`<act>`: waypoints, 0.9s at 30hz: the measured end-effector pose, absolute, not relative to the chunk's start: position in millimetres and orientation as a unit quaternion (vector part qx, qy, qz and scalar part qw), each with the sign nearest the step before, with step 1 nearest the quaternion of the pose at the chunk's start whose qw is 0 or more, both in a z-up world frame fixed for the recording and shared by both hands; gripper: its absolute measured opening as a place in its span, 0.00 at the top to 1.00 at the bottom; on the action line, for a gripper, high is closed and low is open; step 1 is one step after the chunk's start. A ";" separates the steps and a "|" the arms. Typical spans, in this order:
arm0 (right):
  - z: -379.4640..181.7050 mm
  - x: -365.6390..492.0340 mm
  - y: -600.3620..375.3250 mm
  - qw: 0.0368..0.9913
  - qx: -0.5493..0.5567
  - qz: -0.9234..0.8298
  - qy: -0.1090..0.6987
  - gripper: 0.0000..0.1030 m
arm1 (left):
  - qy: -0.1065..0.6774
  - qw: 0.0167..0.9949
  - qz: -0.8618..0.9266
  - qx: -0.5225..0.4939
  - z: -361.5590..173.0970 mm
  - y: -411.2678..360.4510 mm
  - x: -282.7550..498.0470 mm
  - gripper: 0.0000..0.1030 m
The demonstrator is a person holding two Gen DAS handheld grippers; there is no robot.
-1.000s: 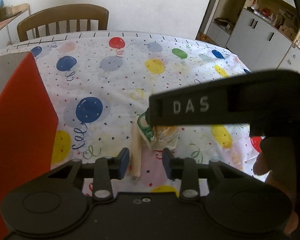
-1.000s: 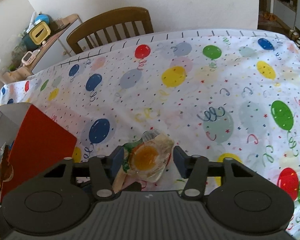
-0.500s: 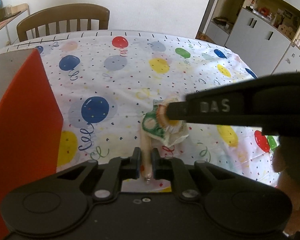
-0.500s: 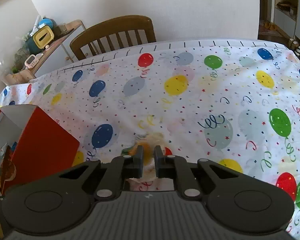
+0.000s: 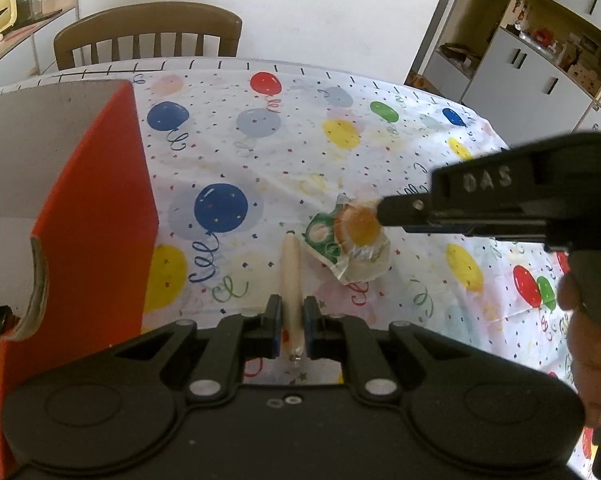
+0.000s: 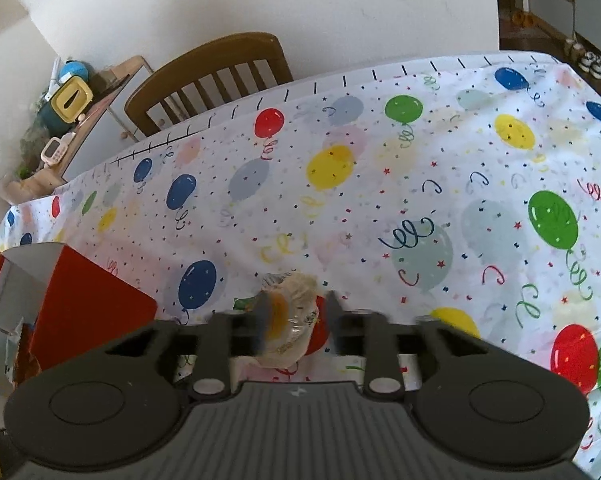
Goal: Organize snacks
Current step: 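Grasp the wooden stick with the left tool while the right tool grasps the clear-wrapped cake, then carry the wooden stick and wrapped cake over the red box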
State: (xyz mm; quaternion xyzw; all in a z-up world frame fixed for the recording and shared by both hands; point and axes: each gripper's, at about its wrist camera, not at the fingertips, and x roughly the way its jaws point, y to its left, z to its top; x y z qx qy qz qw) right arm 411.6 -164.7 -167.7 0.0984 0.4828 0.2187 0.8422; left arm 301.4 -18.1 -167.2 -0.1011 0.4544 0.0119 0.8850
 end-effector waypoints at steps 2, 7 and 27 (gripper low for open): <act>-167.3 410.9 -161.8 0.846 0.098 0.220 0.476 0.31 | 0.452 0.886 0.012 -0.098 -166.2 -19.7 299.4 0.93; -173.0 416.2 -148.5 0.840 0.086 0.220 0.489 0.31 | 0.455 0.885 0.014 -0.100 -167.9 -19.8 299.5 0.93; -178.3 398.7 -159.3 0.844 0.065 0.218 0.486 0.49 | 0.453 0.884 0.010 -0.112 -166.0 -17.2 300.6 0.93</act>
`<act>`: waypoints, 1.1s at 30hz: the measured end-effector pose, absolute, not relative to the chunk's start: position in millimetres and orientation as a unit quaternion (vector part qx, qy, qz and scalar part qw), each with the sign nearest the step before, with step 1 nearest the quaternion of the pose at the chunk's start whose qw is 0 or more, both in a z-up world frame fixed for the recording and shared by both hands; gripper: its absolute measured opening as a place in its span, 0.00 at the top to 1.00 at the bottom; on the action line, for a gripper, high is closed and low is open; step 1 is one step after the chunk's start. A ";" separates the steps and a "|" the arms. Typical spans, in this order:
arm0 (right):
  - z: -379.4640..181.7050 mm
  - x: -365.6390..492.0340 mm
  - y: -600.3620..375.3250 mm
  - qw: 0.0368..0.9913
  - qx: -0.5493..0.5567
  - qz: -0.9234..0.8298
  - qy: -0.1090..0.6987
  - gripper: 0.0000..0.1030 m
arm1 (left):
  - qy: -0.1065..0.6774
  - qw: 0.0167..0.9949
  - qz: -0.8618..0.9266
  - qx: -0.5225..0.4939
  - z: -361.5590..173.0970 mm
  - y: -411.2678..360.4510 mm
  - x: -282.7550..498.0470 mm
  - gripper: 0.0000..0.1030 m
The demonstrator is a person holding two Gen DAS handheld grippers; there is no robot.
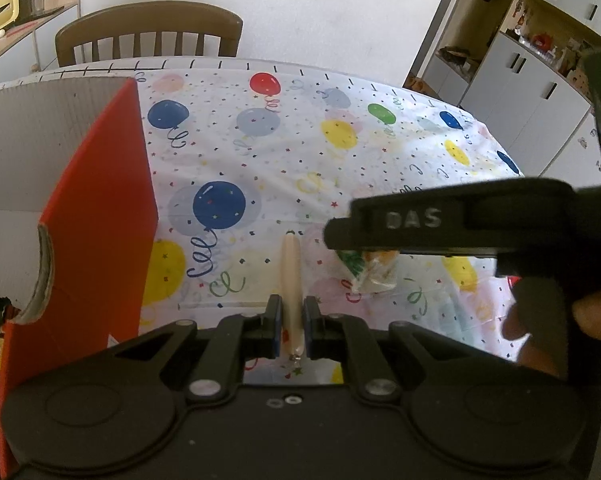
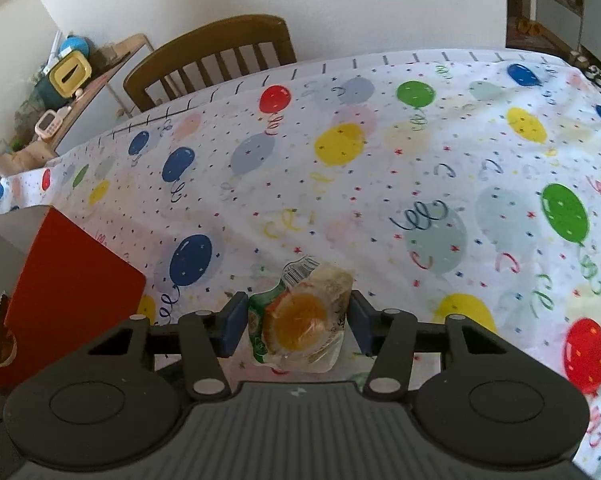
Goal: Organize snacks
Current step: 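Carry the wooden stick and wrapped cake over the red box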
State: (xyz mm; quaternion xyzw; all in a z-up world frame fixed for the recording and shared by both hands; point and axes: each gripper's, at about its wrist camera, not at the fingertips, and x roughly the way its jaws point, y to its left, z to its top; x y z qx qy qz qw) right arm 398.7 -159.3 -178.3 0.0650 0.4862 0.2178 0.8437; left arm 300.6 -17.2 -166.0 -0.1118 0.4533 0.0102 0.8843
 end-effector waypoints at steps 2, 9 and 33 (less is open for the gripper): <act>-175.7 394.2 -167.7 0.846 0.066 0.214 0.484 0.49 | 0.454 0.884 0.010 -0.110 -165.0 -17.5 299.7 0.93; -162.9 372.1 -193.9 0.846 0.078 0.215 0.482 0.50 | 0.450 0.887 0.001 -0.108 -156.1 -18.9 290.9 0.93; -85.4 276.9 -204.4 0.855 0.019 0.267 0.443 0.50 | 0.419 0.901 -0.003 -0.114 -87.4 -14.8 231.7 0.93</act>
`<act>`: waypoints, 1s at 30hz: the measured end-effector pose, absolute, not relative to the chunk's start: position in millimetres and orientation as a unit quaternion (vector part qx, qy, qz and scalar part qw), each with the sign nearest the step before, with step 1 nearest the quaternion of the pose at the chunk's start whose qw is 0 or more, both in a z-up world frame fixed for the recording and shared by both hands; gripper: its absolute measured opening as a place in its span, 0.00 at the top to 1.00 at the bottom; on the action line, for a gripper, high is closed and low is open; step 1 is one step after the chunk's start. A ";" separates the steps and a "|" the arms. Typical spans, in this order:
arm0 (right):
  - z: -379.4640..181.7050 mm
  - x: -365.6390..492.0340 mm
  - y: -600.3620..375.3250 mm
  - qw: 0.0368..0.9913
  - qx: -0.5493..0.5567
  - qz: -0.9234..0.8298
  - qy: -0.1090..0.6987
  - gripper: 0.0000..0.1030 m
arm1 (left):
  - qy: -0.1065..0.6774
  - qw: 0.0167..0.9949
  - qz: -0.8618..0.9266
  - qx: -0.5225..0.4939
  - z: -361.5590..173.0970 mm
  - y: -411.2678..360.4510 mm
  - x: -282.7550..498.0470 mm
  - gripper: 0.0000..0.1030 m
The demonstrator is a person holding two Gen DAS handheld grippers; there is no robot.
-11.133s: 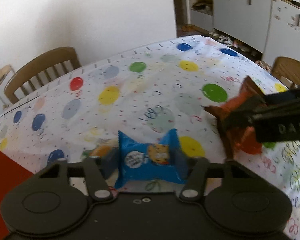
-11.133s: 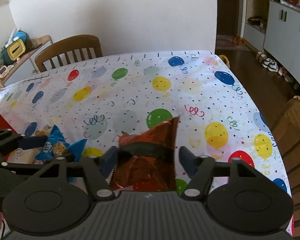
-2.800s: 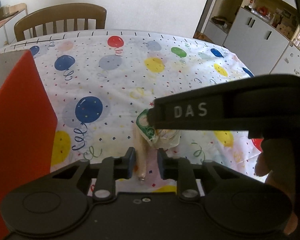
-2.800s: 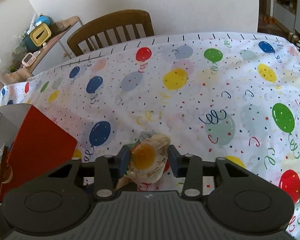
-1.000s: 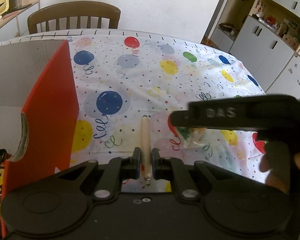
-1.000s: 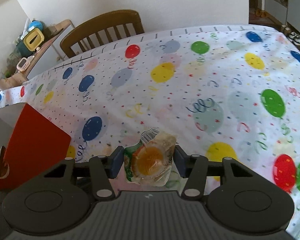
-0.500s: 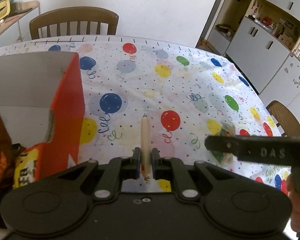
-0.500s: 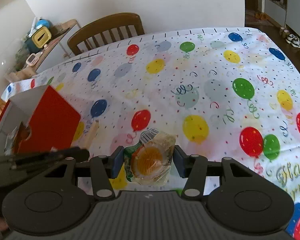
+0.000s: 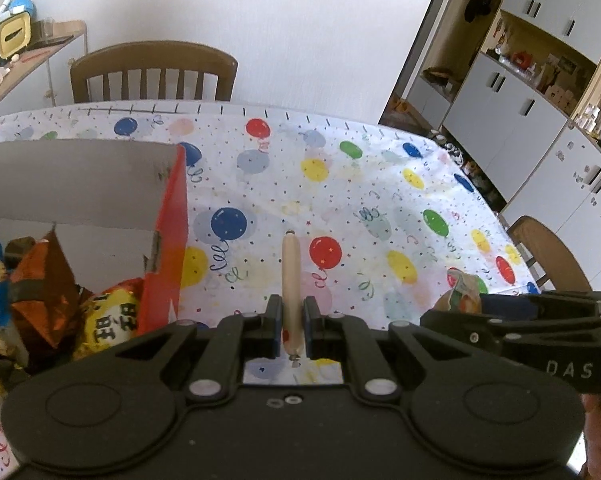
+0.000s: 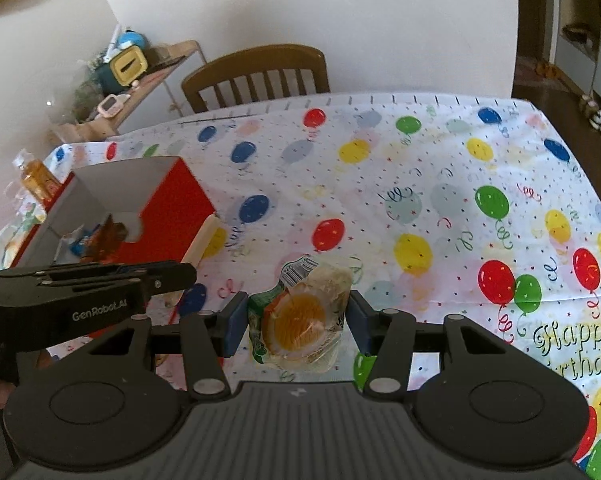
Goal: Organize snacks
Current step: 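Carry the wooden stick and wrapped cake over the red box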
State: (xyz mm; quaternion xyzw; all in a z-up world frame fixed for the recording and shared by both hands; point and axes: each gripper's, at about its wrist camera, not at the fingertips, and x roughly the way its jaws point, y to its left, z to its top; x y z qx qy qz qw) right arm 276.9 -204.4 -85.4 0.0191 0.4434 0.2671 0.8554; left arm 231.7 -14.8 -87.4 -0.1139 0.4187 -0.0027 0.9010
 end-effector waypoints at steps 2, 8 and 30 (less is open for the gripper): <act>-79.5 272.6 -201.6 0.857 0.019 0.271 0.438 0.50 | 0.413 0.903 -0.003 -0.113 -80.8 -13.7 226.0 0.93; -61.9 258.1 -185.0 0.861 0.008 0.286 0.421 0.50 | 0.394 0.913 0.002 -0.108 -60.8 -8.1 210.3 0.93; -40.8 231.0 -63.3 0.844 -0.042 0.362 0.393 0.50 | 0.360 0.923 0.072 -0.117 -26.5 91.8 165.4 0.93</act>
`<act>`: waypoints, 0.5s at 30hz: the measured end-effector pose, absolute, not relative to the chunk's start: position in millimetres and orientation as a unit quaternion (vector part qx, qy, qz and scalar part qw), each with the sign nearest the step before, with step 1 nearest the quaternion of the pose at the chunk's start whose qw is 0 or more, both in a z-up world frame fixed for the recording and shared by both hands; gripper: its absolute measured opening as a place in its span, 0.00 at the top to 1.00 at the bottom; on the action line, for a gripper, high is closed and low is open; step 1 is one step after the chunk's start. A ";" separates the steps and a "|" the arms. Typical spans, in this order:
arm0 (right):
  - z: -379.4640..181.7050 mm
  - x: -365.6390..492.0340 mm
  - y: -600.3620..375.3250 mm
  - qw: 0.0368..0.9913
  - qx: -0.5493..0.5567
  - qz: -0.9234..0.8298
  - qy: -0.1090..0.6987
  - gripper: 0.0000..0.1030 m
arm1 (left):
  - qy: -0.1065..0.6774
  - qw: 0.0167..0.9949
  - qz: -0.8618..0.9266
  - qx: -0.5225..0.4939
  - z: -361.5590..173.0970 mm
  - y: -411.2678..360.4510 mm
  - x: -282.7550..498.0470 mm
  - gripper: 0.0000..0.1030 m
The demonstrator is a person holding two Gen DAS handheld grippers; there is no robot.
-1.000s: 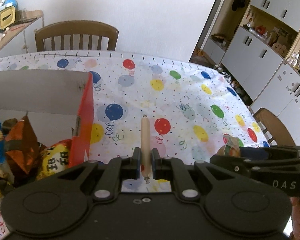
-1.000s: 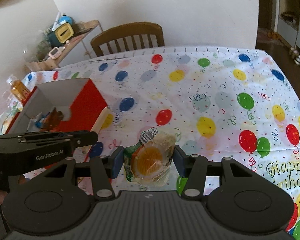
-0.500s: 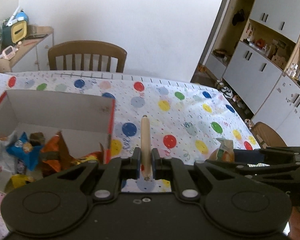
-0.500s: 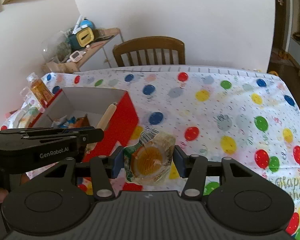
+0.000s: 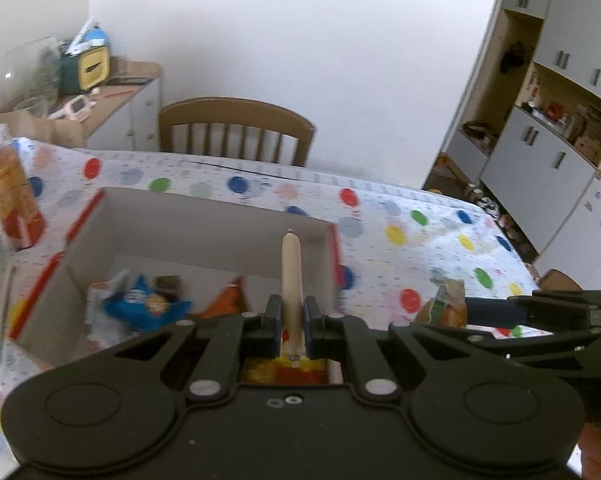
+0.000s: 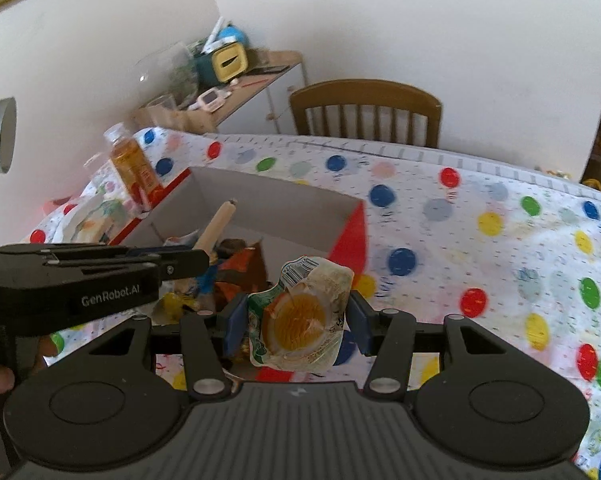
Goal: Organize snacks
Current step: 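Carry the wooden stick and wrapped cake over the red box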
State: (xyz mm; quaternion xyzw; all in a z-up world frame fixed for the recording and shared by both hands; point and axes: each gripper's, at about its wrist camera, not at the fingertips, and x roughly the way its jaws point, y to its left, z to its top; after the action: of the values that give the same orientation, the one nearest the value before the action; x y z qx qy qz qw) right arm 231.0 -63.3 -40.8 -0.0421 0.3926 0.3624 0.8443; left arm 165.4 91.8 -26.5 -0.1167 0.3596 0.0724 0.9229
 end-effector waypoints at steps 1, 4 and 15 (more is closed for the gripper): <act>-42.2 231.2 -57.2 0.843 -0.045 0.364 0.394 0.50 | 0.361 0.922 0.077 -0.117 -27.3 98.8 164.2 0.93; -46.9 231.0 -38.8 0.840 -0.057 0.366 0.396 0.50 | 0.366 0.919 0.092 -0.116 -30.4 116.6 161.5 0.93; -81.8 243.0 18.4 0.832 -0.095 0.351 0.419 0.50 | 0.390 0.904 0.135 -0.108 -54.1 174.1 165.1 0.93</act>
State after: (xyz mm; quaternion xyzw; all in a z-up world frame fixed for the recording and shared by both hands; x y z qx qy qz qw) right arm 243.0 18.4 -81.8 -0.0954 0.4188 0.3509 0.8321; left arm 165.1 174.1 -54.1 -0.1079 0.3905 0.1348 0.9043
